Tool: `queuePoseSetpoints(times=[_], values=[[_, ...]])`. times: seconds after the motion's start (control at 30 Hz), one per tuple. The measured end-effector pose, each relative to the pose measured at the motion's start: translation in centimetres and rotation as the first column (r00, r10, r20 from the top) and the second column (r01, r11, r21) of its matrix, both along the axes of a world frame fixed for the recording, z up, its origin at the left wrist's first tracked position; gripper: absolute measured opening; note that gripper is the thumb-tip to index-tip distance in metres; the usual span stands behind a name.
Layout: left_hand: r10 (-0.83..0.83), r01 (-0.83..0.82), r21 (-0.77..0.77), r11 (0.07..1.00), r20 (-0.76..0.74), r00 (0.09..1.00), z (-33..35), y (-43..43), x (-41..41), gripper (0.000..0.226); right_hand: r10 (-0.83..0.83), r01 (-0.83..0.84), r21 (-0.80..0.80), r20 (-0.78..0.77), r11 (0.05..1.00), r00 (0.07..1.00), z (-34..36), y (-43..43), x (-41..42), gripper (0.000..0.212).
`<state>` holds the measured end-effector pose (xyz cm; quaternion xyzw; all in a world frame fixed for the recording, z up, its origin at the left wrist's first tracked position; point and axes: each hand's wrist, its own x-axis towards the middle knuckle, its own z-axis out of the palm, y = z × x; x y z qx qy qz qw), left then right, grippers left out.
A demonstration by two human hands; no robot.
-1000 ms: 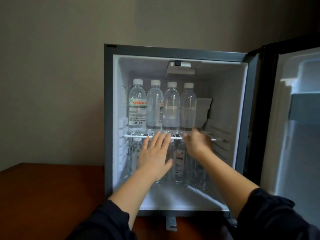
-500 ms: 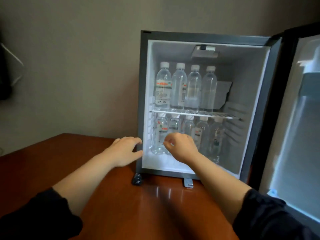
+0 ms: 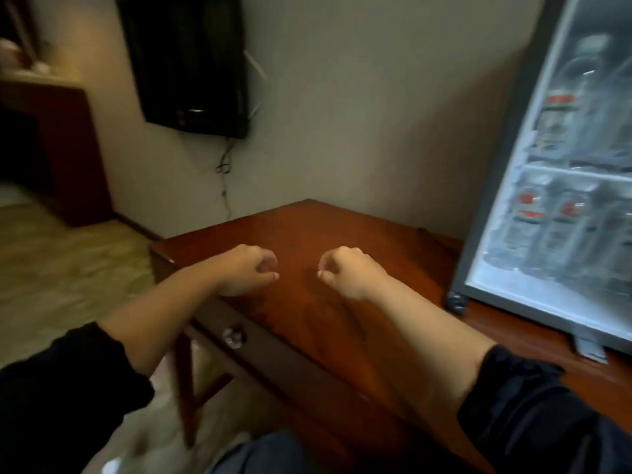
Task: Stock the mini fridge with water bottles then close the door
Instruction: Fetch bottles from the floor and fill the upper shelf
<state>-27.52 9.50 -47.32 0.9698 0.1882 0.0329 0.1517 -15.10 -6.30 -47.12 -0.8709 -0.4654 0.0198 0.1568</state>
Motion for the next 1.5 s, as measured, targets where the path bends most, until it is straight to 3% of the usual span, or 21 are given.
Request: queuePoseSetpoints(times=[0.23,0.33,0.57,0.83,1.13,1.33,1.5], values=[[0.239,-0.24,-0.011,0.971,-0.076,0.968,-4.2,7.7,-10.8,0.031,0.302,-0.303,0.001,-0.069,0.953,0.951,-4.7,10.6,-7.3,0.019],[0.33,-0.337,-0.045,0.94,-0.115,0.937,-7.2,10.4,-14.6,0.031,0.376,-0.374,0.035,-0.064,0.927,0.924,-6.7,14.2,-10.8,0.022],[0.477,-0.53,-0.182,0.828,-0.267,0.837,-15.6,14.4,-21.8,0.035,0.466,-0.491,-0.061,-0.233,0.869,0.853,-14.9,20.7,-16.7,0.019],[0.584,-0.693,-0.313,0.649,-0.379,0.718,-27.3,17.1,-25.3,0.037,0.398,-0.542,-0.203,-0.483,0.815,0.78,-25.5,25.4,-18.5,0.015],[0.632,-0.772,-0.404,0.491,-0.446,0.634,-40.7,17.4,-24.2,0.034,0.225,-0.518,-0.288,-0.66,0.806,0.717,-36.5,27.9,-17.6,0.017],[0.656,-0.815,-0.38,0.437,-0.485,0.578,-47.5,17.9,-22.0,0.038,0.157,-0.557,-0.343,-0.731,0.756,0.664,-42.3,30.1,-18.3,0.006],[0.714,-0.843,-0.364,0.397,-0.455,0.532,-51.9,20.7,-20.5,0.042,0.118,-0.512,-0.391,-0.697,0.765,0.708,-44.5,33.8,-17.4,0.025]])
